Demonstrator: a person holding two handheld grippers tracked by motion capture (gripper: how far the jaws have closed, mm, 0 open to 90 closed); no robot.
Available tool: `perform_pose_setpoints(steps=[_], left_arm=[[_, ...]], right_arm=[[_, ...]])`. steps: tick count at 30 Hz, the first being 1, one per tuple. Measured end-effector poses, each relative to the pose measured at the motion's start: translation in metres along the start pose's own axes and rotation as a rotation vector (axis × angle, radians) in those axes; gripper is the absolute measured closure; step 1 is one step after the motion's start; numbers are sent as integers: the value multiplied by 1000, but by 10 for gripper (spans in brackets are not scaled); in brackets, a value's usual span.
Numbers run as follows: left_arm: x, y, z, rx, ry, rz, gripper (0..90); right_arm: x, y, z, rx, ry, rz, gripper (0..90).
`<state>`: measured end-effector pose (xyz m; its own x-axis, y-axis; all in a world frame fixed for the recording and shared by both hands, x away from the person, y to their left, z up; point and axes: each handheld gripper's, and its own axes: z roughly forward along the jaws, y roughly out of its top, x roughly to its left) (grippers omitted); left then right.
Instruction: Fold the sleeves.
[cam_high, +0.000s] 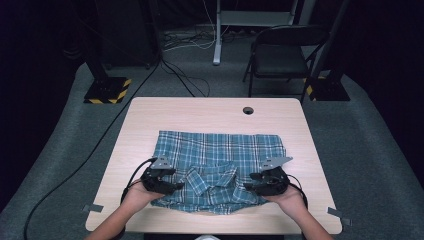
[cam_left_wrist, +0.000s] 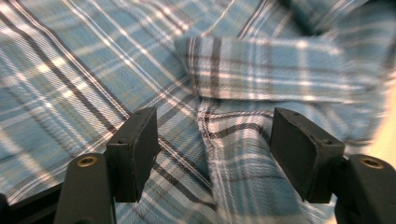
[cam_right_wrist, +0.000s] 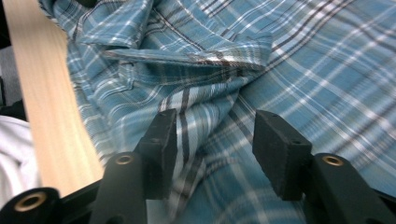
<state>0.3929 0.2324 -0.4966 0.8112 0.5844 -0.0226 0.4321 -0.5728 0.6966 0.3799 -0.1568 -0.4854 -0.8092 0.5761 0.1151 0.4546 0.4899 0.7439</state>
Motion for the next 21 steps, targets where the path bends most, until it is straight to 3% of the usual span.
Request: perform_pose_setpoints(steps=[1,4,5,7,10,14,16,19,21], left_arm=[[1,-1,9,22,6,7,311],[2,-2,16,43,16,11,288],[4,-6,21,62,14,6,286],[5,-10,24,65,12,-2,286],[6,-13,25,65,11,-4,287],[3,-17,26,50,33,40,288],[2,-19,27,41,40,48,288],[2,-19,26,40,34,33,286],[4,-13,23,64,15,2,262]], right_arm=[[-1,1,6,14,-2,-6,481],[-4,1,18,53,-18,-20,478],[-7,-2,28,99,-33,-28,482],[-10,-7,34,133,-47,-31,491],[-13,-13,36,143,-52,-18,492],[-15,-17,34,154,-74,-26,492],[-15,-21,33,138,-70,2,492],[-14,-22,31,141,-74,-2,486],[-14,-18,29,165,-76,7,415]])
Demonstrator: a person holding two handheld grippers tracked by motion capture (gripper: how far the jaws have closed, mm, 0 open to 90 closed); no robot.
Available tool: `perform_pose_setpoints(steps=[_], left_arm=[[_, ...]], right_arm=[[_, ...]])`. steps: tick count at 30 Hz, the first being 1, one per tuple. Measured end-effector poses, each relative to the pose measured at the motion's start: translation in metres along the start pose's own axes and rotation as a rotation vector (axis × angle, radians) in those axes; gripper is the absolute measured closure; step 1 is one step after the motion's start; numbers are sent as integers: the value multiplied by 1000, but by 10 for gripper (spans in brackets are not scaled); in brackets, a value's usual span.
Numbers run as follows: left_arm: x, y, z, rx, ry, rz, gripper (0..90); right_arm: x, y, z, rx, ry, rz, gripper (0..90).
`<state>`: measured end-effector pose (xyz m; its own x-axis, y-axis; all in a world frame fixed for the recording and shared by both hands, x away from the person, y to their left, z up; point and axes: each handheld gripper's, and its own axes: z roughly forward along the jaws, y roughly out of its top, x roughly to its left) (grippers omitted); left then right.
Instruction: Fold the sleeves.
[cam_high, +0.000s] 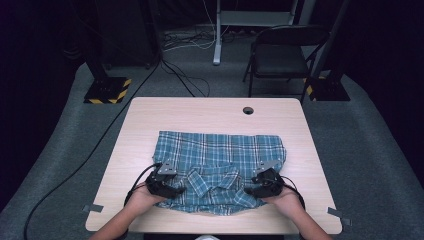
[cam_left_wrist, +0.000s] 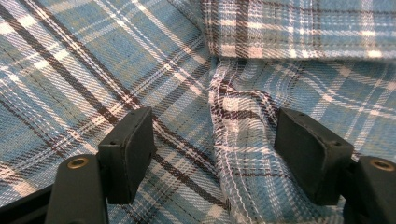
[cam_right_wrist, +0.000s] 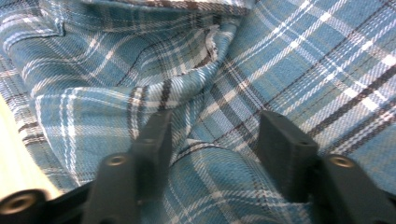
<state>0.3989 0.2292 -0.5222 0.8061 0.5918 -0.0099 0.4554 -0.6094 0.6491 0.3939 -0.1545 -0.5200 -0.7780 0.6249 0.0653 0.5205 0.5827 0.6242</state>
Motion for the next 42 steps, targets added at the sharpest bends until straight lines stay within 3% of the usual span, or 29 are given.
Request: perform_pose_setpoints(steps=[2,4,7,12,16,19,22,26,30,34,37,42], left_arm=[[3,4,-4,-18,4,-14,247],[5,6,-7,-23,13,-14,231],[15,15,-12,-39,42,-31,216],[25,28,-6,-49,88,-32,209],[35,36,0,-60,98,-56,209],[45,41,3,-94,104,-102,200],[54,45,12,-77,139,-129,194],[60,42,24,-39,194,-144,197],[58,38,29,-28,220,-128,197],[58,33,33,-43,214,-147,200],[56,27,34,-82,229,-136,208],[56,24,32,-87,221,-130,214]], right_arm=[[-1,5,-7,-17,0,3,394],[-3,10,-17,-67,12,14,387],[-9,17,-26,-111,-20,25,356],[-22,23,-22,-95,-73,38,333],[-35,28,-12,-82,-102,55,307],[-43,31,-5,-82,-122,78,290],[-50,33,2,-74,-155,82,280],[-51,32,11,-55,-188,64,279],[-51,29,18,-45,-192,57,265],[-51,24,22,-52,-185,64,261],[-51,21,23,-70,-180,60,260],[-54,15,22,-102,-160,47,257]])
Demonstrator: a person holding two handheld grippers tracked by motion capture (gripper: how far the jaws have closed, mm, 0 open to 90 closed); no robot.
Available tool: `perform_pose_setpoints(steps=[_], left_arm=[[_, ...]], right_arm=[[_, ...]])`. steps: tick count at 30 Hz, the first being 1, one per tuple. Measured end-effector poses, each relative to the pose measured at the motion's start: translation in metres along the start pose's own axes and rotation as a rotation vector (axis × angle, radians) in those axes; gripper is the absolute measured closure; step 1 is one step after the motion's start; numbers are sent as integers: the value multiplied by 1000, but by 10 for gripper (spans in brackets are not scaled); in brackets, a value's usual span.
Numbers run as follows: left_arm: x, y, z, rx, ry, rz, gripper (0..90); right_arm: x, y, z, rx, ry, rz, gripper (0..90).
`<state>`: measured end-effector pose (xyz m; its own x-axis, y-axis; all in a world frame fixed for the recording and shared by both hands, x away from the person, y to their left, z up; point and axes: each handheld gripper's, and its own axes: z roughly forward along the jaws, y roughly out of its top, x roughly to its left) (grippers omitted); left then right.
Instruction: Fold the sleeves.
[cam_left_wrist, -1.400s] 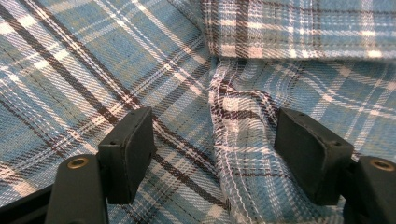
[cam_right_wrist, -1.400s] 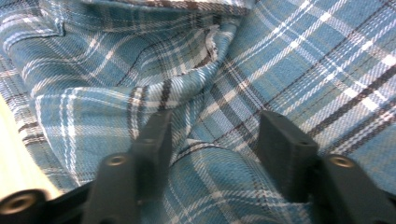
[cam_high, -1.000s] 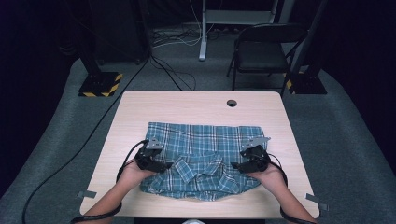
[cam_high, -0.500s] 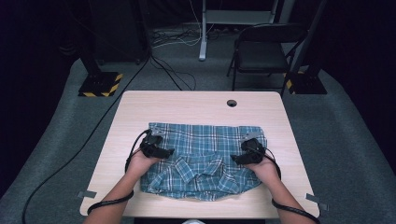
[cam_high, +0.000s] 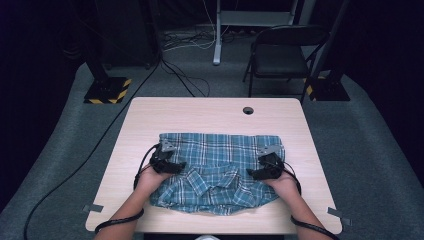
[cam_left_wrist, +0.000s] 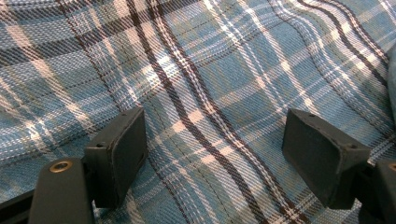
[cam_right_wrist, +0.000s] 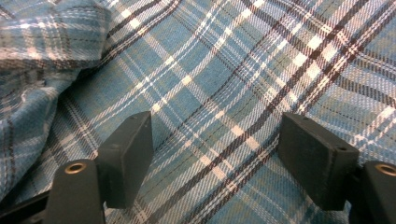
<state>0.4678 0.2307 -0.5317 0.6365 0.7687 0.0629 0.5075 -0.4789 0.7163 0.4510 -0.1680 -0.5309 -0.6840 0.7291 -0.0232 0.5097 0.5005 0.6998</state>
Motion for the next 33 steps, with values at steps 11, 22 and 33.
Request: perform_pose_setpoints(steps=[11,22,33], left_arm=[[7,-4,-11,63,-43,19,213],[22,13,-19,-42,-24,-60,176],[35,12,3,14,-3,-30,184]], right_arm=[[6,10,-38,-44,26,-49,233],[2,-11,-41,62,45,-55,282],[0,-31,-39,66,40,-21,287]])
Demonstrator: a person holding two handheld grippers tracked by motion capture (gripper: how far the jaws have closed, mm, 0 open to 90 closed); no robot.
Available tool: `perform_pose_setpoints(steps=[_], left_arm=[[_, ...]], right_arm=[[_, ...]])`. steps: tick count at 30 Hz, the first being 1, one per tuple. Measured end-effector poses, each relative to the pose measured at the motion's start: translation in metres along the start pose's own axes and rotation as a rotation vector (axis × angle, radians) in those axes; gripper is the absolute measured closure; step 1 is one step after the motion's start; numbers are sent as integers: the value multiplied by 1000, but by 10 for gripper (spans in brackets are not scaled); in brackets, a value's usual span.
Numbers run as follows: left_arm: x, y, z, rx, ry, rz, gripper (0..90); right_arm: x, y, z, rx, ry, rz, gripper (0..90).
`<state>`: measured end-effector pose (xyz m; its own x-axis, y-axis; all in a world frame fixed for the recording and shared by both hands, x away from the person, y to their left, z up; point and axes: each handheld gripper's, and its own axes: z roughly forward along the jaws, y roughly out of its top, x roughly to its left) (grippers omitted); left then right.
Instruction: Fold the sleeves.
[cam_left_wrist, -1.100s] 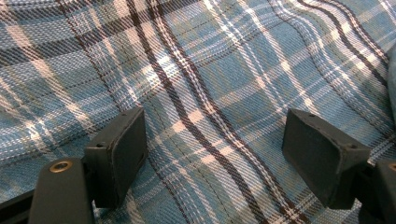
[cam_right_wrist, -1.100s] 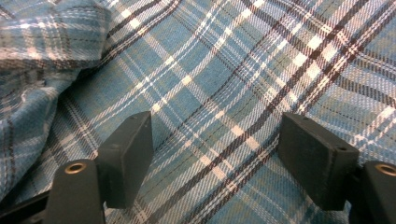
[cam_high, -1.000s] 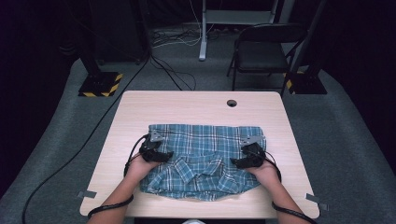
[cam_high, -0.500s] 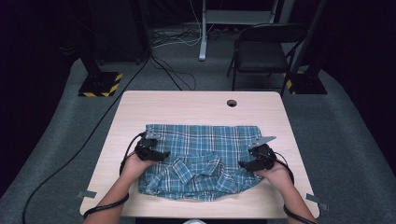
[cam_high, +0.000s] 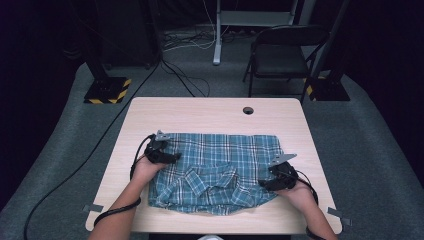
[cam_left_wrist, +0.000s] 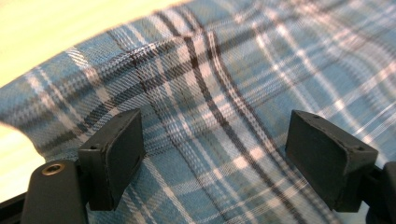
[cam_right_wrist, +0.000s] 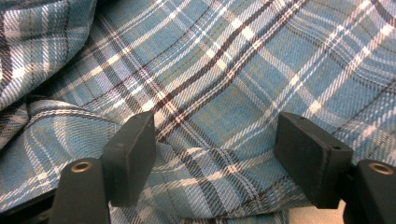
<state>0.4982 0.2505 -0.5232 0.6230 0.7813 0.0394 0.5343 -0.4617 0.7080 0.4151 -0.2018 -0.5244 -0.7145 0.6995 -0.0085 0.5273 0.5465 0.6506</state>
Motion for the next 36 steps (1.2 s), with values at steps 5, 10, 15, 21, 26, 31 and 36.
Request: perform_pose_setpoints(steps=[5,10,15,21,26,31,36], left_arm=[[2,-1,-6,21,-8,-19,195],[5,9,-21,-76,-47,-57,201],[10,19,-23,-128,-19,-57,176],[14,14,-4,-78,10,-38,177],[15,5,6,-36,6,-33,179],[13,0,6,-57,24,-22,195],[12,-1,6,-60,28,-15,195]], right_arm=[[0,1,0,9,4,13,272],[0,7,-5,5,20,26,264],[0,11,-7,-29,37,48,256],[5,12,-4,-22,26,33,254],[4,10,-5,-29,20,37,251],[1,9,-11,-58,-1,42,240],[-5,18,-16,-153,-49,71,218]])
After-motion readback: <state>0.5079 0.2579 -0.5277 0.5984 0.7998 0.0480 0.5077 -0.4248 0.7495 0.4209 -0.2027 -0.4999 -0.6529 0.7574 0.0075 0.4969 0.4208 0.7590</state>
